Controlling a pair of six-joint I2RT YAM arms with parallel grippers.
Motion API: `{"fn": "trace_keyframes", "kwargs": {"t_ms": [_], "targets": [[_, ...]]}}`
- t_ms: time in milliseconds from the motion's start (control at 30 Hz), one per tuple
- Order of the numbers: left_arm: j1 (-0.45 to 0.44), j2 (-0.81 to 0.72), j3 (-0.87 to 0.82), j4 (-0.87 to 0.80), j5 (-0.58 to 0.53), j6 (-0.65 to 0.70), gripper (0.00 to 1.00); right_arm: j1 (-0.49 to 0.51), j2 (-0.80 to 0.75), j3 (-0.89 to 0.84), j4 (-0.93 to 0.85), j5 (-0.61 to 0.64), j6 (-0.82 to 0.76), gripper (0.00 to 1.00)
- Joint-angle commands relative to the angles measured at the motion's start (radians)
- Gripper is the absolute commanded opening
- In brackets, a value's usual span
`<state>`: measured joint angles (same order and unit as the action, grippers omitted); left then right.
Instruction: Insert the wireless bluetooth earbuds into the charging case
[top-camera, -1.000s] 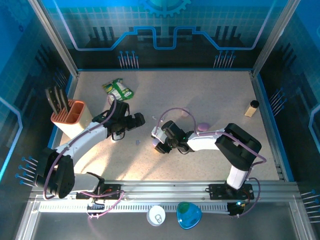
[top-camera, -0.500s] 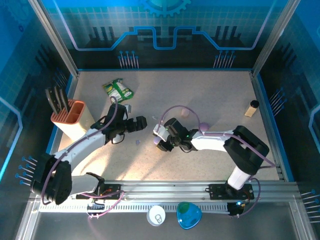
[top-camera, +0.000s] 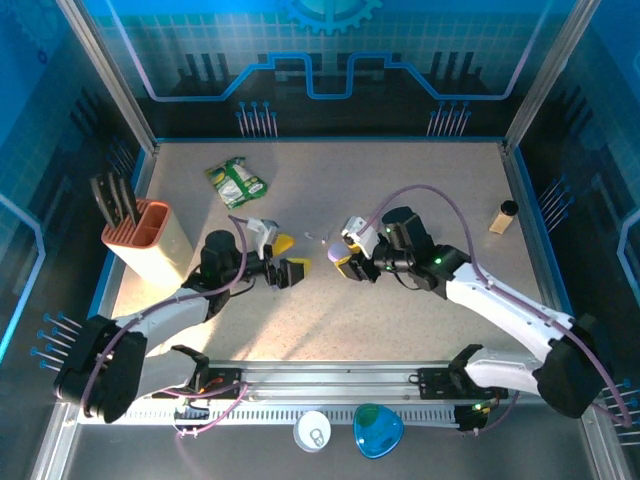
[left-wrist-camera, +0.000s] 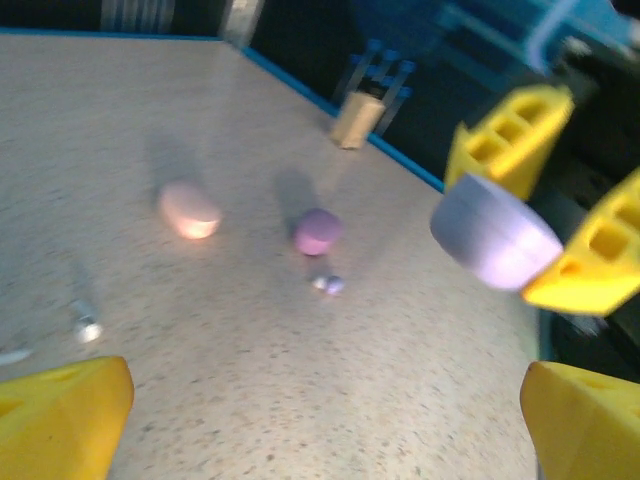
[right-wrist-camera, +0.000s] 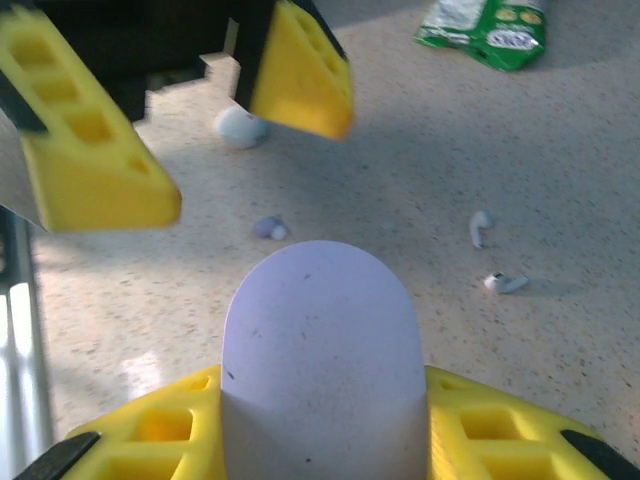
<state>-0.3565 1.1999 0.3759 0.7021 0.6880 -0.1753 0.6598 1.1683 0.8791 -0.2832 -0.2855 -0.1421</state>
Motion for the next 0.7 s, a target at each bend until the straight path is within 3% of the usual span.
{"fn": "trace_keyframes", "kwargs": {"t_ms": [0, 333, 667], "targets": [[-0.037, 0.028, -0.001, 0.223, 0.219, 0.1, 0.99, -0.004, -0.036, 0.089, -0.187, -0.118, -0.069, 0.28], [-0.147, 0.035, 0.039, 0.179, 0.281, 0.169, 0.92, 0.06, -0.01, 0.19, -0.257, -0.17, -0.097, 0.27], [-0.183, 0.009, 0.057, 0.158, 0.286, 0.161, 0.67, 0.092, 0.043, 0.212, -0.26, -0.182, -0.117, 0.27]]}}
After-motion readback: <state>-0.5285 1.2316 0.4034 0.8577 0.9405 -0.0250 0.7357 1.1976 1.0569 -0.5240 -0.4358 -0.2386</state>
